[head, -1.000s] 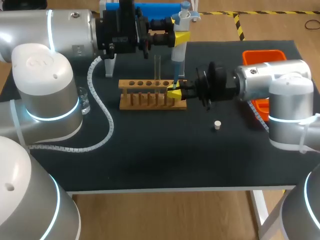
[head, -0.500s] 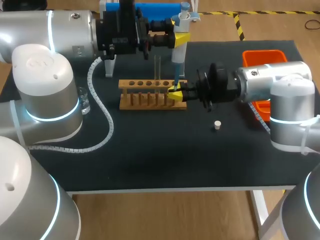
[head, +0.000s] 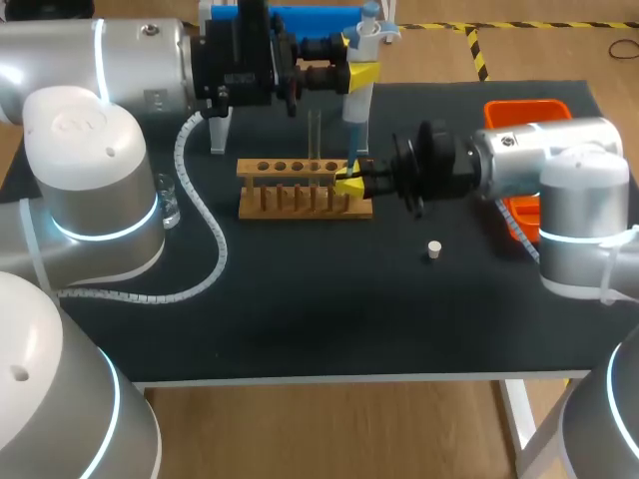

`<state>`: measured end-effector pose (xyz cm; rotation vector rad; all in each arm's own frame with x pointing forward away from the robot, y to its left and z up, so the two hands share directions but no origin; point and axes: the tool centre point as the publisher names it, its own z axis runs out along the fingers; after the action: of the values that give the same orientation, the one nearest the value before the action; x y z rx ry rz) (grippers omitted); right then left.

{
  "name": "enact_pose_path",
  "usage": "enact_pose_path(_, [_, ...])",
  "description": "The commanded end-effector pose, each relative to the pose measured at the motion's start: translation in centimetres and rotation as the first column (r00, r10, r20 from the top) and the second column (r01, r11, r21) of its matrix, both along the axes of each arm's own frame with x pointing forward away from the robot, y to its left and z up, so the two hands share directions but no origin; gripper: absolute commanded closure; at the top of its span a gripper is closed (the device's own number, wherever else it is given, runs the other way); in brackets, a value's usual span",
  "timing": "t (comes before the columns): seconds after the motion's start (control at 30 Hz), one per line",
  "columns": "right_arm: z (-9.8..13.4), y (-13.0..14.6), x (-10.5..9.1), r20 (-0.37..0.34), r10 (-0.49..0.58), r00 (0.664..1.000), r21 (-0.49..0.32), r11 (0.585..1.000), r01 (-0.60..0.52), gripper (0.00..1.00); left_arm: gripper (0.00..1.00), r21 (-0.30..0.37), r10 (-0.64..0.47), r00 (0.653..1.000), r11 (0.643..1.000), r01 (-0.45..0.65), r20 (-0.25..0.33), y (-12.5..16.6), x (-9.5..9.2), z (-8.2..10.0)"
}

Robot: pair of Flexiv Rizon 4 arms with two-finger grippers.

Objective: Invert the test tube, pick up the pipette, mount the tip to pipette, aspirate from beaker and dispense into the tube, eject the tip, return the pipette, and cap with the stopper.

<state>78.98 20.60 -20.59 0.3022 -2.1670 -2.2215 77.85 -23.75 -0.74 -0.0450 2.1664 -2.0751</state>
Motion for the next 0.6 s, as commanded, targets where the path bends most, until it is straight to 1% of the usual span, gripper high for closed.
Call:
enact_pose_path(0.03, [1.0, -0.1, 0.0, 0.002, 0.006, 1.000, -0.001, 1.000, -0.006, 1.00, 1.00, 0.000, 0.002, 1.000, 1.000, -0.002, -0.001, 0.0, 0.0, -0.3])
enact_pose_path(0.3, [2.4, -0.4, 0.0, 0.014, 0.015, 1.000, 0.008, 1.000, -0.015, 1.00, 1.00, 0.000, 0.002, 1.000, 1.000, -0.002, -0.001, 0.0, 0.0, -0.3])
enact_pose_path(0.47, [2.9, -0.4, -0.1, 0.022, 0.021, 1.000, 0.009, 1.000, -0.021, 1.00, 1.00, 0.000, 0.002, 1.000, 1.000, -0.002, -0.001, 0.0, 0.0, -0.3])
enact_pose_path(0.57, [2.9, -0.3, -0.3, 0.028, 0.034, 0.999, -0.005, 0.999, -0.034, 1.00, 1.00, 0.000, 0.002, 1.000, 1.000, -0.002, -0.001, 0.0, 0.0, -0.3])
enact_pose_path(0.6, [2.8, -0.3, -0.4, 0.026, 0.033, 0.999, -0.005, 0.999, -0.033, 0.90, 1.00, 0.000, 0.002, 1.000, 1.000, -0.002, -0.001, 0.0, 0.0, -0.3])
